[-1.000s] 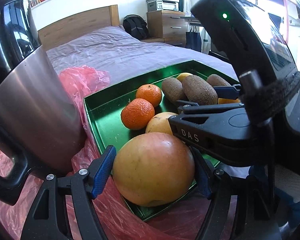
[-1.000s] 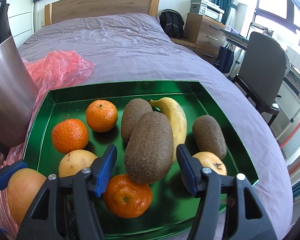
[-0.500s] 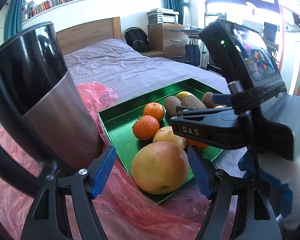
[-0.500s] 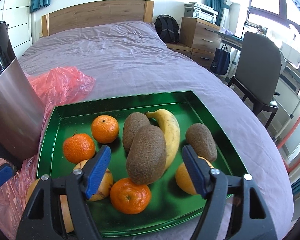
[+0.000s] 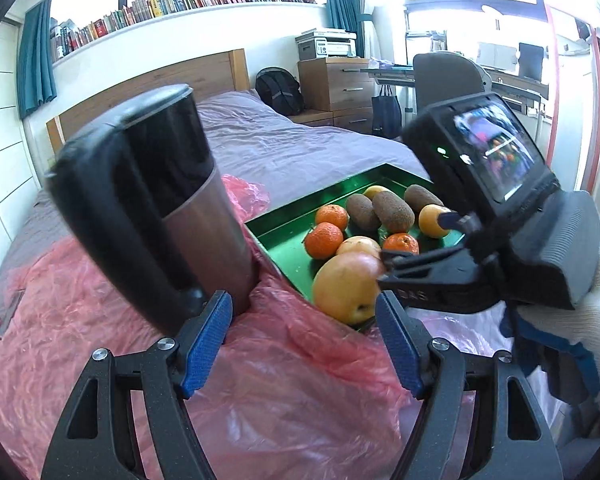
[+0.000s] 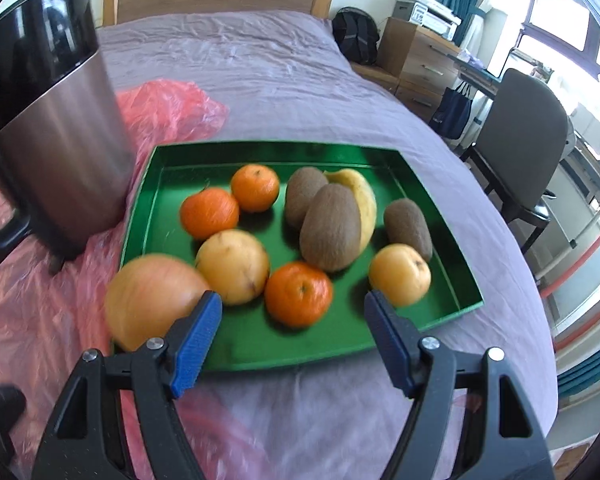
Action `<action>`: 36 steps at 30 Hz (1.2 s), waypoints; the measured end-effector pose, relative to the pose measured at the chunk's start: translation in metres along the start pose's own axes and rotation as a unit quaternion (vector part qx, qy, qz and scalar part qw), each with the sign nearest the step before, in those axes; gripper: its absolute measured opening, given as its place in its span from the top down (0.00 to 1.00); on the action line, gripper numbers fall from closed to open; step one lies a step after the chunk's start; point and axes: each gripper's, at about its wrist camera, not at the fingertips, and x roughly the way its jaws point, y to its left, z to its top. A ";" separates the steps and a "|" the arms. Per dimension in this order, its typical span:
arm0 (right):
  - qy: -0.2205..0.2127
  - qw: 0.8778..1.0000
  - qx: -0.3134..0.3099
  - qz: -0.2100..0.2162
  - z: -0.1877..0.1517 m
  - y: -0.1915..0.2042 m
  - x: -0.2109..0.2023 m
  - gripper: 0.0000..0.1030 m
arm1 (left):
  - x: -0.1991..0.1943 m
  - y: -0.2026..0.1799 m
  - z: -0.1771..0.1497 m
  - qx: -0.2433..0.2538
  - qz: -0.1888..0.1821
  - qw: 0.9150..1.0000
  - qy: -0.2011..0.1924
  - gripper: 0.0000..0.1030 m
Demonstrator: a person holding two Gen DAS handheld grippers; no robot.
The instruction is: Organize fruits
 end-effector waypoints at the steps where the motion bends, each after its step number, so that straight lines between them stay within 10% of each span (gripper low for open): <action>1: 0.003 1.000 -0.005 -0.006 -0.004 0.001 -0.006 0.00 | -0.005 0.003 0.000 -0.001 0.002 1.000 -0.001 0.33; 16: 0.107 0.987 -0.067 0.103 -0.083 0.064 -0.061 0.00 | -0.051 0.055 -0.022 -0.034 0.057 0.997 0.027 0.33; 36: 0.133 0.974 -0.098 0.152 -0.126 0.102 -0.107 0.00 | -0.085 0.084 -0.063 -0.029 0.102 0.992 0.074 0.28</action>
